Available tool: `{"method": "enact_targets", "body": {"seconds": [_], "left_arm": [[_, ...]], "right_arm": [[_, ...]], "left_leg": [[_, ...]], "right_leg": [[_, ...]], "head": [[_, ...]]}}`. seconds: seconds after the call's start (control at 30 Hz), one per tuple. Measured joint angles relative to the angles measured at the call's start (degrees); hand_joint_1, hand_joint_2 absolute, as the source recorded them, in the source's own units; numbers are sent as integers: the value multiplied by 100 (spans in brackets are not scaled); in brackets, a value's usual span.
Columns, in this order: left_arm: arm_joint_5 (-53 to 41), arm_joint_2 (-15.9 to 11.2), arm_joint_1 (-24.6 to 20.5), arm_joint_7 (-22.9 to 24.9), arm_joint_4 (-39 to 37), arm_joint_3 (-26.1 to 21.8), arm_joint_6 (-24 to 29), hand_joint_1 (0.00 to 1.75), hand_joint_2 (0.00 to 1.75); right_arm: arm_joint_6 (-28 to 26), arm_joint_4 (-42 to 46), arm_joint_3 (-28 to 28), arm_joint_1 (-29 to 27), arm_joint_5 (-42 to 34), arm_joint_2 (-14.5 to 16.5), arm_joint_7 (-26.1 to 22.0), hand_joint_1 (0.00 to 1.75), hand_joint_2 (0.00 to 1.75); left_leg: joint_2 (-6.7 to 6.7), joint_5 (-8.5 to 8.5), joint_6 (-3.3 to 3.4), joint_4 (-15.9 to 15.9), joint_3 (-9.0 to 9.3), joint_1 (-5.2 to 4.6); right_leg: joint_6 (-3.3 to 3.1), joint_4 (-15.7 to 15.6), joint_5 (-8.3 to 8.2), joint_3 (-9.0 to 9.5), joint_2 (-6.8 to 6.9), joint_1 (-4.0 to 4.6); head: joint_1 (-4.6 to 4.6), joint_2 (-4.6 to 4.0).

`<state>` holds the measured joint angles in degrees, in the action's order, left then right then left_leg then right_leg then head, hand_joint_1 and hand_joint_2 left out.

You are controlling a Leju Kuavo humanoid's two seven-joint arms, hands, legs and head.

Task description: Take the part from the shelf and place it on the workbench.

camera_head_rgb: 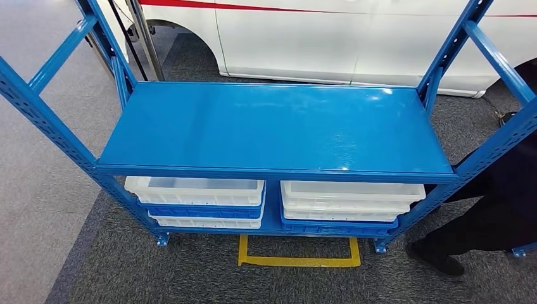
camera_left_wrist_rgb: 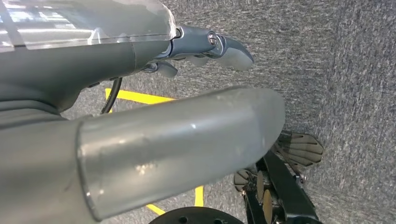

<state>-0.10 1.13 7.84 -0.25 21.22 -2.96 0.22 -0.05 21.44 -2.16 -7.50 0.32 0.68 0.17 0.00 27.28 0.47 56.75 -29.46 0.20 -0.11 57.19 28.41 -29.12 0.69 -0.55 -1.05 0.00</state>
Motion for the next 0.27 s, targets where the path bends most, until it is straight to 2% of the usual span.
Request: {"method": "enact_targets", "body": {"seconds": [0.27], "left_arm": [[10, -10, 9, 13, 1, 136, -7, 0, 0]], "right_arm": [[1, 18, 84, -6, -14, -17, 0, 0, 0]], "left_leg": [[0, 0, 0, 0, 1, 0]], "right_leg": [[0, 0, 0, 0, 0, 0]], "head": [[0, -2]]}}
